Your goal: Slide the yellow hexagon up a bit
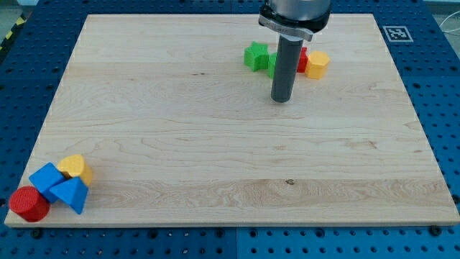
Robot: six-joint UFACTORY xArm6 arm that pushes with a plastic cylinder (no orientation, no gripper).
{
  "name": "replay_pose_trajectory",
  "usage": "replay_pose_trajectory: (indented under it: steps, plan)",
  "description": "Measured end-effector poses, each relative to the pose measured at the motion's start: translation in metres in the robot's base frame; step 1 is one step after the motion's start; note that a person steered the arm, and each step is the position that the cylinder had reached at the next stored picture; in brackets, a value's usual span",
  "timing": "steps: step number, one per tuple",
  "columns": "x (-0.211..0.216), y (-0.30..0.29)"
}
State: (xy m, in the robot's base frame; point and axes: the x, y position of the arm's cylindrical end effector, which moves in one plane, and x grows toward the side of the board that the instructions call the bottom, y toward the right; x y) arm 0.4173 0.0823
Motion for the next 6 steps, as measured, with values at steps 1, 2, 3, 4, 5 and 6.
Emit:
replay_pose_trajectory:
  steps: [1, 2, 3, 4, 5, 6]
  plan:
    - [-0.01, 0.026]
    - [-0.02, 0.041]
    - [-0.021, 0.054]
    - [-0.021, 0.072]
    - [-0.025, 0.089]
    - [-0.043, 0.089]
